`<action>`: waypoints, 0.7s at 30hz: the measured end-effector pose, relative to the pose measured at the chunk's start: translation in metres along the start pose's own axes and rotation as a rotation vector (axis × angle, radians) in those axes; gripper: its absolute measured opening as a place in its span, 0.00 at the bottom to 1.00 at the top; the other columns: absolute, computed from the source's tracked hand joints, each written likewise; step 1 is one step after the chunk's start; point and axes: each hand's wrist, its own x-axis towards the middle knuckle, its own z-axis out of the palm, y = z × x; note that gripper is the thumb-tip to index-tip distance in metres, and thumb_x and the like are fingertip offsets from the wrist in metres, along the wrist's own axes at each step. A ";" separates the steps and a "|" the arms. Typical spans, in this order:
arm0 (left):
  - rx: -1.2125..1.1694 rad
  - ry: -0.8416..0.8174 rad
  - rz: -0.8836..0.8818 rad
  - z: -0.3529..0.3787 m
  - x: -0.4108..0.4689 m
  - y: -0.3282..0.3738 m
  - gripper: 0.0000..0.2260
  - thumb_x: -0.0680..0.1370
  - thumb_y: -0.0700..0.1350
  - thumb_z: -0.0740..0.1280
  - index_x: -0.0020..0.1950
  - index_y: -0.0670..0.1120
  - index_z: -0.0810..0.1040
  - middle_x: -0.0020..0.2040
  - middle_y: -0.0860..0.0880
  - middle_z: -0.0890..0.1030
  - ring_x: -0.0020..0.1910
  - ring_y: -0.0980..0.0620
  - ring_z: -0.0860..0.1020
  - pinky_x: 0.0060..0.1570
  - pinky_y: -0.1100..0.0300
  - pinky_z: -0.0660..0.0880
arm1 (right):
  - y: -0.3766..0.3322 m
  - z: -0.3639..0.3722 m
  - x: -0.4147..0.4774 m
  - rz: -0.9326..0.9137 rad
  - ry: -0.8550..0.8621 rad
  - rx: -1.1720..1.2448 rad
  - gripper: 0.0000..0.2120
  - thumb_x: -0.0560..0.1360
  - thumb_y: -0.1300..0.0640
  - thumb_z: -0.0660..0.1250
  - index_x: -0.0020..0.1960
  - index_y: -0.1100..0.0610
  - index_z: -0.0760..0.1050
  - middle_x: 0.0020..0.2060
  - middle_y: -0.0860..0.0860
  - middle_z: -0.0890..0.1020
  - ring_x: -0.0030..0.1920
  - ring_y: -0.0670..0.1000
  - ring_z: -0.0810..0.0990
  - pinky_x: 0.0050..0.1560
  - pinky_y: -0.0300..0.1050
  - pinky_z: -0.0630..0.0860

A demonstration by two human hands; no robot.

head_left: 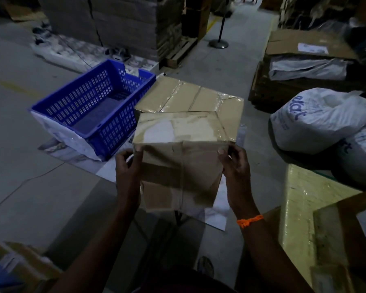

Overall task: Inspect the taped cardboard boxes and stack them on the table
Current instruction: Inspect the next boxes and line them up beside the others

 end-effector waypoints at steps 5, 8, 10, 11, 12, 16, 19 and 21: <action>0.056 -0.045 -0.023 -0.012 -0.021 -0.010 0.40 0.67 0.71 0.72 0.70 0.48 0.70 0.67 0.48 0.77 0.64 0.49 0.77 0.52 0.56 0.79 | 0.007 0.007 -0.032 -0.010 0.066 -0.091 0.21 0.71 0.43 0.73 0.60 0.51 0.76 0.55 0.45 0.83 0.56 0.41 0.82 0.52 0.30 0.76; 0.080 -0.082 -0.032 -0.023 -0.033 -0.022 0.38 0.65 0.70 0.73 0.69 0.51 0.72 0.66 0.49 0.77 0.63 0.47 0.78 0.56 0.46 0.80 | 0.021 0.004 -0.048 -0.006 0.133 -0.124 0.24 0.70 0.41 0.74 0.61 0.51 0.76 0.57 0.47 0.83 0.57 0.43 0.82 0.51 0.31 0.77; 0.099 -0.119 -0.022 -0.029 -0.037 -0.025 0.35 0.65 0.70 0.74 0.66 0.54 0.72 0.65 0.52 0.77 0.63 0.48 0.78 0.58 0.44 0.80 | 0.030 0.000 -0.057 0.002 0.177 -0.136 0.25 0.70 0.38 0.77 0.61 0.49 0.76 0.57 0.47 0.83 0.56 0.44 0.82 0.49 0.32 0.77; 0.113 -0.141 -0.012 -0.031 -0.039 -0.025 0.33 0.66 0.69 0.75 0.66 0.55 0.73 0.65 0.53 0.77 0.64 0.50 0.77 0.59 0.46 0.79 | 0.033 -0.002 -0.060 0.005 0.194 -0.142 0.25 0.70 0.36 0.77 0.60 0.48 0.76 0.56 0.47 0.83 0.55 0.44 0.83 0.48 0.32 0.77; 0.125 -0.166 0.004 -0.031 -0.041 -0.024 0.31 0.67 0.67 0.76 0.65 0.56 0.73 0.65 0.54 0.77 0.64 0.51 0.77 0.59 0.48 0.79 | 0.036 -0.004 -0.062 0.008 0.211 -0.145 0.24 0.70 0.36 0.77 0.58 0.46 0.76 0.55 0.47 0.84 0.55 0.45 0.83 0.48 0.33 0.77; 0.113 -0.202 0.015 -0.030 -0.043 -0.023 0.21 0.72 0.60 0.74 0.61 0.62 0.73 0.64 0.56 0.76 0.65 0.53 0.76 0.62 0.48 0.77 | 0.036 -0.005 -0.062 0.024 0.226 -0.144 0.17 0.72 0.43 0.75 0.57 0.47 0.77 0.53 0.46 0.84 0.51 0.42 0.82 0.46 0.30 0.76; 0.113 -0.227 0.013 -0.028 -0.044 -0.018 0.24 0.73 0.60 0.74 0.66 0.60 0.72 0.67 0.54 0.75 0.66 0.52 0.75 0.62 0.49 0.77 | 0.034 -0.007 -0.055 0.061 0.206 -0.146 0.17 0.76 0.49 0.75 0.62 0.52 0.77 0.54 0.45 0.83 0.52 0.41 0.81 0.45 0.30 0.77; 0.138 -0.233 0.029 -0.026 -0.039 -0.013 0.26 0.76 0.57 0.72 0.72 0.55 0.70 0.70 0.54 0.73 0.66 0.53 0.74 0.58 0.56 0.76 | 0.032 -0.010 -0.047 0.095 0.182 -0.142 0.18 0.76 0.49 0.75 0.63 0.52 0.77 0.54 0.45 0.83 0.53 0.42 0.82 0.44 0.31 0.78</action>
